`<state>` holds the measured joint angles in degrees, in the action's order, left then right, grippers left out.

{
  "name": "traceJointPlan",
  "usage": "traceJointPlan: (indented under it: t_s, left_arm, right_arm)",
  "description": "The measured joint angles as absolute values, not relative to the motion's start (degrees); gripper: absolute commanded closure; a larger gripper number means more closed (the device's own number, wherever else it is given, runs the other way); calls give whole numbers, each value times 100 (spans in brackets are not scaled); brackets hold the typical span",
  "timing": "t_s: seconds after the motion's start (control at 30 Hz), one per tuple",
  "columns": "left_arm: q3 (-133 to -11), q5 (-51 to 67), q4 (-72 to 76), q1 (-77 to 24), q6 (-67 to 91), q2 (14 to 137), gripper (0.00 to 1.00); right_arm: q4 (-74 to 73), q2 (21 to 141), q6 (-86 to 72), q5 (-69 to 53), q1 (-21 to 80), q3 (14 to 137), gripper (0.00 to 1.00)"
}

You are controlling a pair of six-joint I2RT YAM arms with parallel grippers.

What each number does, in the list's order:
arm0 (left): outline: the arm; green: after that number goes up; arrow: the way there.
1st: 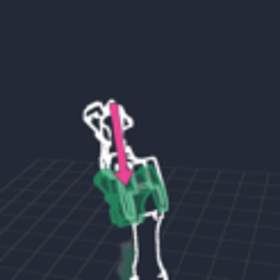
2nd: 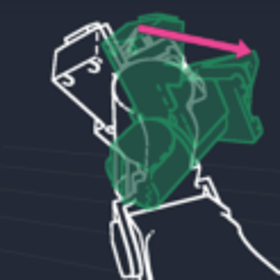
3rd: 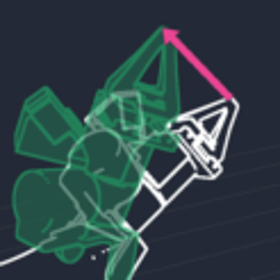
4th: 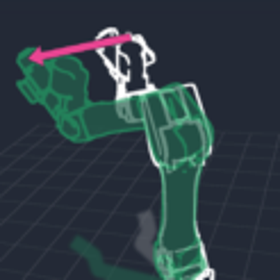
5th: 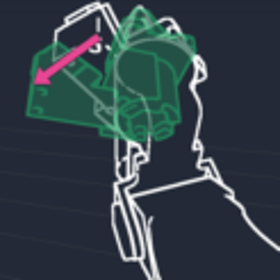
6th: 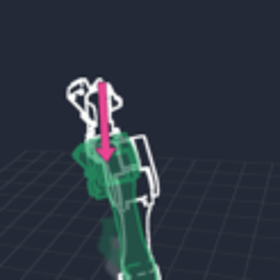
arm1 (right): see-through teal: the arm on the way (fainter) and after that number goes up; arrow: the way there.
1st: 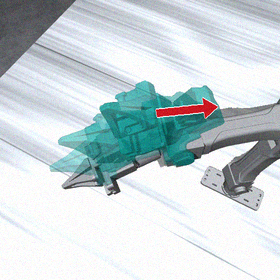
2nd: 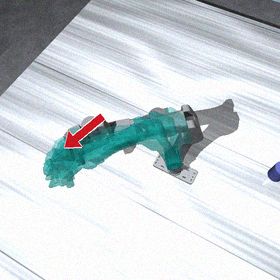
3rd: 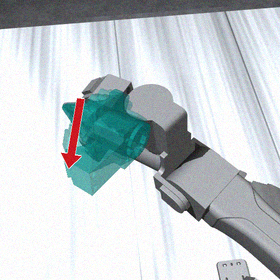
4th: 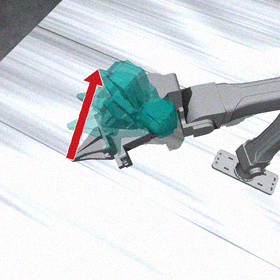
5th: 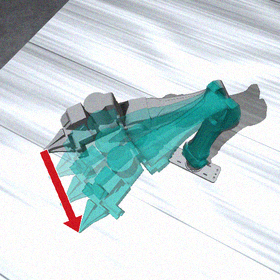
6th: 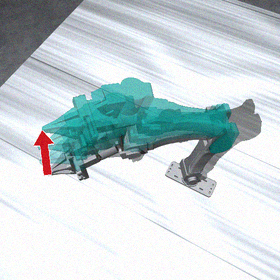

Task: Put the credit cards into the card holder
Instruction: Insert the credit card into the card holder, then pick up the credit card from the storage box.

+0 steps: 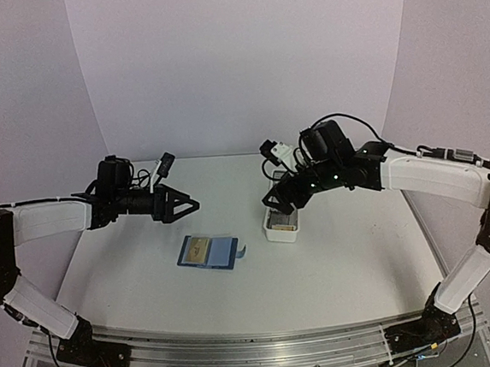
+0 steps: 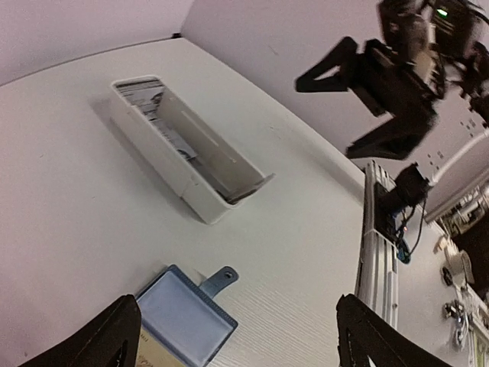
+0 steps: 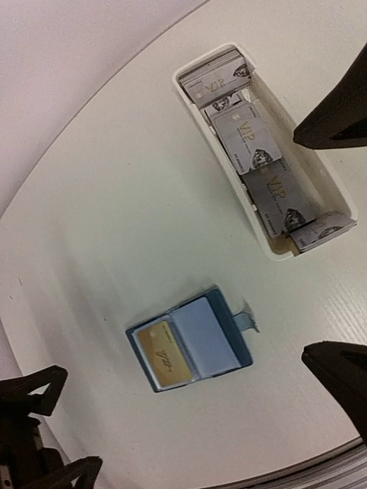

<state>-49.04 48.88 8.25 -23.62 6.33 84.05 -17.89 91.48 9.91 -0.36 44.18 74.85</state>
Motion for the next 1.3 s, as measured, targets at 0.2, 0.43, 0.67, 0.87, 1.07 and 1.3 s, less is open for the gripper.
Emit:
traceJointPlan:
  t_s: [0.2, 0.43, 0.67, 0.87, 1.07, 1.3]
  left_arm:
    - [-5374, 5599, 486, -2794, -1251, 8829, 25]
    - [-5443, 5817, 408, -3094, -2106, 9260, 23]
    - [-5443, 5723, 401, -3120, -2117, 9299, 22]
    - [-5441, 5564, 397, -3120, -2167, 9295, 21]
    - [-5441, 5457, 399, -3120, -2244, 9295, 21]
    - [-5441, 5365, 403, -3120, -2252, 9295, 21]
  right_arm:
    - [-1918, 8814, 2327, -318, 3813, 6766, 12]
    - [-2010, 9118, 3907, -596, 3854, 6541, 15]
    - [-2023, 10313, 4451, -600, 3920, 7113, 43]
    - [-2029, 10724, 4532, -633, 3920, 7518, 66]
    - [-2056, 10759, 4532, -668, 3920, 7575, 69]
    - [-2200, 10995, 4525, -598, 3920, 7734, 86]
